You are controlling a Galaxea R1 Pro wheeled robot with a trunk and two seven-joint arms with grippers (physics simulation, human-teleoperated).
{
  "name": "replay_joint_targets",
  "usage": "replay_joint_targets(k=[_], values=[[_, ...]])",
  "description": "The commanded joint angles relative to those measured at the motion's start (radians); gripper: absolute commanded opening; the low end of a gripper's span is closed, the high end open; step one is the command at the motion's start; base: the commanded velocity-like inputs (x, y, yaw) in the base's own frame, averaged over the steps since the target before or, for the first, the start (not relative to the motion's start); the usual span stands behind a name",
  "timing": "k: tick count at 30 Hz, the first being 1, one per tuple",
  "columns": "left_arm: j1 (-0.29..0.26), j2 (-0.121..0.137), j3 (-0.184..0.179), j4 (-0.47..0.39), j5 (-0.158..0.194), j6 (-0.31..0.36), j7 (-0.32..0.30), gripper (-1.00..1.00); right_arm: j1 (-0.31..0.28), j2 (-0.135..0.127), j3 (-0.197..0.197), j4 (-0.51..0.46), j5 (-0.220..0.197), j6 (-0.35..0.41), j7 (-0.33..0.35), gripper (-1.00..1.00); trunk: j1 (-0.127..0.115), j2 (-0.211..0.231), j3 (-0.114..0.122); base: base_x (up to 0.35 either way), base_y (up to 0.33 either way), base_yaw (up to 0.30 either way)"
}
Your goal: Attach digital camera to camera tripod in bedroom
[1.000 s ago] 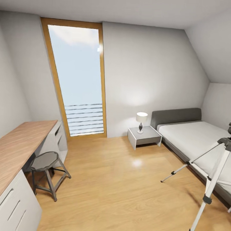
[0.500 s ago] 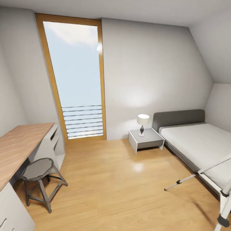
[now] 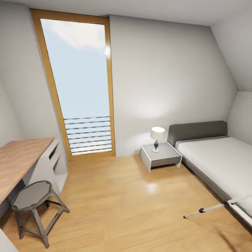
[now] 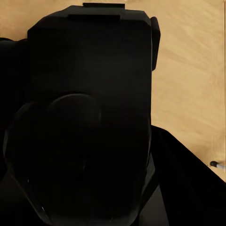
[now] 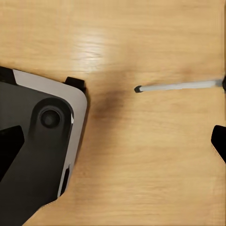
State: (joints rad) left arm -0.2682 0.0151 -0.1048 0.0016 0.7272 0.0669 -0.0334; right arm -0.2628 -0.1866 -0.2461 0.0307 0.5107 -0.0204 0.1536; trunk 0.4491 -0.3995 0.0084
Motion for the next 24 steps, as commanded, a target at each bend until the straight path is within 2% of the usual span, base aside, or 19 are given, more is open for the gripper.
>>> replay_joint_targets(k=[1, 8, 24], values=[[0.0, -0.001, -0.009, 0.0, 0.009, 0.004, -0.001, -1.0, -0.001, -0.001, -0.008, 0.003, 0.008, -0.001, 0.001, 1.0, 0.001, -0.001, 0.0, 0.331, 0.0, -0.085], [0.0, -0.006, -0.009, 0.0, 0.009, 0.003, 0.006, -1.0, -0.001, -0.001, -0.008, 0.003, 0.007, 0.004, -0.001, 1.0, 0.001, -0.001, 0.0, 0.331, 0.022, -0.196], [0.0, -0.007, -0.008, 0.0, 0.009, 0.002, 0.007, -1.0, -0.001, -0.001, -0.008, 0.003, 0.006, 0.005, -0.01, 1.0, 0.001, -0.001, 0.0, 0.331, 0.107, -0.285]])
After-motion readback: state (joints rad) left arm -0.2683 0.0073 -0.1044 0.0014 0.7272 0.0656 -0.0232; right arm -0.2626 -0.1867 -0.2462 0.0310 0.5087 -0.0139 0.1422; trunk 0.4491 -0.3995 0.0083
